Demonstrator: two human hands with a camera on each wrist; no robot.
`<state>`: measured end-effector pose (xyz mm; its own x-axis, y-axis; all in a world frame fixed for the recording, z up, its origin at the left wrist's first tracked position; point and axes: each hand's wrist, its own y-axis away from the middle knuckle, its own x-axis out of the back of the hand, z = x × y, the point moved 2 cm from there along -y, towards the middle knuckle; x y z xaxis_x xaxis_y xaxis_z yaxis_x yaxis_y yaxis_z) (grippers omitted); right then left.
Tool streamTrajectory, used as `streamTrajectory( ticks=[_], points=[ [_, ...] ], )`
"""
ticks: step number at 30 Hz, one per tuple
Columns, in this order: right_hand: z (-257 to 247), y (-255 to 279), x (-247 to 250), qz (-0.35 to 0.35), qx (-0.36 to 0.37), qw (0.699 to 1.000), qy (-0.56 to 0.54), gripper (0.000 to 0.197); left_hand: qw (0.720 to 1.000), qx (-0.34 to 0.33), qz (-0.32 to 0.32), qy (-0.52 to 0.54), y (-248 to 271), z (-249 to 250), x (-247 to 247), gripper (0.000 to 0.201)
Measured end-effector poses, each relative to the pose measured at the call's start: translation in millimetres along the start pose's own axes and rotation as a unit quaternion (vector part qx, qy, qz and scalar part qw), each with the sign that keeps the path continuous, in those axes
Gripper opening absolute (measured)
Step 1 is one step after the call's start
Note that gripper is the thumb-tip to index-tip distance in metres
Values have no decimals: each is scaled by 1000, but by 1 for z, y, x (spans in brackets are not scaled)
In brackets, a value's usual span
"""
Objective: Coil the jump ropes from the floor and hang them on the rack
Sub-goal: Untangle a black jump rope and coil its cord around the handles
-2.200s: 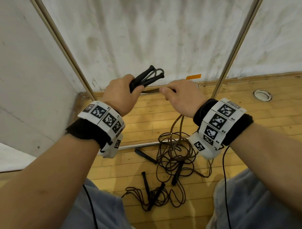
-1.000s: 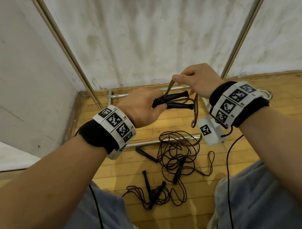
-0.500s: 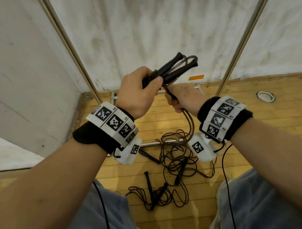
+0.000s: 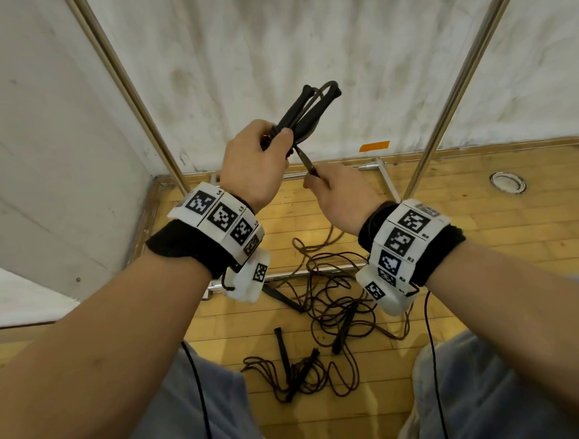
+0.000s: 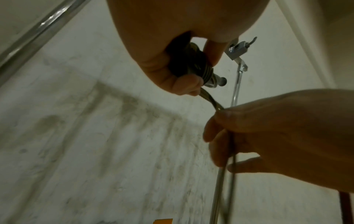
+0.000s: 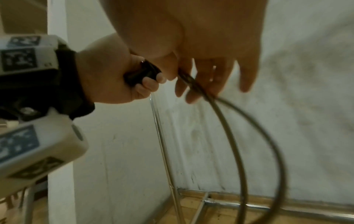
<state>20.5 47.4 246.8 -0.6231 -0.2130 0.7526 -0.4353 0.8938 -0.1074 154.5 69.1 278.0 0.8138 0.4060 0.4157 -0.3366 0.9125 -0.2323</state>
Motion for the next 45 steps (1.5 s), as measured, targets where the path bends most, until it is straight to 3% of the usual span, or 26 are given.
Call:
streamTrajectory(
  ticks=[3,4,7,11,13,14,17,19,21,24,26,29,34,36,38,40,42,45],
  points=[
    [4,-3,-2,-51,-85,992,-81,24,998,-55,-29,-23,8,6,-4,26],
    [5,-4,-4,-78,-116,976,-165,22,997,-63,-32,-24,9,8,-5,27],
    [1,-3,-7,-148,-161,886,-409,17,998,-62,-17,17,8,10,-1,23],
    [0,-4,-6,-162,-145,848,-483,21,996,-52,-12,74,5,12,8,14],
    [1,-4,-9,-158,-146,855,-473,24,997,-52,-12,64,3,12,12,12],
    [2,-4,-10,-147,-140,872,-446,24,997,-53,-12,51,2,12,14,12],
    [1,-4,-9,-50,-50,969,-236,17,998,-54,-12,20,-2,12,22,13],
    [0,-3,-7,24,23,992,-119,10,998,-61,-11,17,-2,14,27,13],
    [3,-5,-4,51,27,996,-62,16,997,-76,-21,15,0,16,28,12],
    [6,-8,-1,24,-15,1000,14,24,994,-93,-54,3,8,19,22,13],
    [4,-9,-4,-1,-46,999,5,26,994,-92,-63,9,12,20,17,13],
    [-3,-5,-11,-41,-70,991,-104,26,993,-96,-60,30,11,24,16,11],
    [-21,-2,2,10,32,987,-154,25,992,-106,19,67,-2,25,36,18],
    [-26,-5,8,-47,30,966,-252,32,994,-96,35,49,-8,19,42,20],
    [-28,-8,17,-114,-3,925,-362,35,996,-91,18,-2,-12,11,43,20],
    [-27,-10,24,-135,-19,905,-404,37,993,-98,-6,-63,-15,2,43,19],
    [-29,-9,24,-126,-28,914,-384,39,987,-102,-15,-120,-16,-6,43,24],
    [-36,-6,15,-99,-23,954,-281,44,976,-99,-11,-195,-17,-17,39,35]
  ],
)
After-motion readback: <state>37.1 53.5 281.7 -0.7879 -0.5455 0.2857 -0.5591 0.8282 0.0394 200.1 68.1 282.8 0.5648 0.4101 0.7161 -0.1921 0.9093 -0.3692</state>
